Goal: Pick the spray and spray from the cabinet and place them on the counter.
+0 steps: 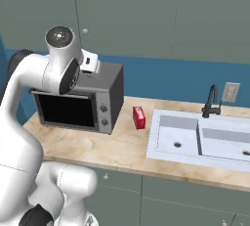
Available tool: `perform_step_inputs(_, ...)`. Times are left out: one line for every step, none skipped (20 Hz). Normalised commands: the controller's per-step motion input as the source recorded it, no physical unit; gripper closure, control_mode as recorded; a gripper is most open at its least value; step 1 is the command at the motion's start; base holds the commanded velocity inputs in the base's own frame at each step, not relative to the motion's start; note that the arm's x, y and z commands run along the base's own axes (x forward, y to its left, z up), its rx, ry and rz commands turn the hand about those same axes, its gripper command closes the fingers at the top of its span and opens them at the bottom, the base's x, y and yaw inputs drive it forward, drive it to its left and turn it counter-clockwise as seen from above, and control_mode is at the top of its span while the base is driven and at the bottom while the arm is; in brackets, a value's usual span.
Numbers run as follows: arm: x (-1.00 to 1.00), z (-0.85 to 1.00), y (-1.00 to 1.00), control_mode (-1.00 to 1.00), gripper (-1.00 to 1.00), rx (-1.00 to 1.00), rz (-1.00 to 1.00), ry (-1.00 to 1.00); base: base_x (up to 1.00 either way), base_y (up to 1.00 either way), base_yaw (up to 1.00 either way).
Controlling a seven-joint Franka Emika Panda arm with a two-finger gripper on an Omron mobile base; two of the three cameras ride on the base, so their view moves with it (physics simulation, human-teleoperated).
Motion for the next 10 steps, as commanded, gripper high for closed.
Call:
perform_step_inputs(0.00, 0.15, 0.04, -1.00, -1.00, 0.00, 0.02, -0.18, 0.00, 0.00, 0.00)
perform_step_inputs(0.00, 0.08, 0.06, -1.00, -1.00, 0.00, 0.02, -0.21, 0.00, 0.00, 0.00)
perform_step_inputs(0.00, 0.01, 0.08, -1.00, -1.00, 0.00, 0.03, -0.23, 0.00, 0.00, 0.00)
perform_step_inputs(0.00, 0.00, 0.09, -1.00, -1.00, 0.00, 0.03, -0.26, 0.00, 0.00, 0.00)
perform_step_inputs(0.00, 0.00, 0.10, -1.00, -1.00, 0.00, 0.03, -0.26, 0.00, 0.00, 0.00)
perform_step_inputs(0.00, 0.00, 0.11, -1.00, -1.00, 0.00, 0.03, -0.27, 0.00, 0.00, 0.00)
perform_step_inputs(0.00, 0.00, 0.15, -1.00, -1.00, 0.00, 0.03, -0.26, 0.00, 0.00, 0.00)
perform_step_inputs(0.00, 0.00, 0.16, -1.00, -1.00, 0.00, 0.03, -0.27, 0.00, 0.00, 0.00)
perform_step_inputs(0.00, 0.00, 0.15, -1.00, -1.00, 0.00, 0.03, -0.27, 0.00, 0.00, 0.00)
perform_step_inputs(0.01, 0.00, 0.13, -1.00, -1.00, 0.00, 0.03, -0.27, 0.00, 0.00, 0.00)
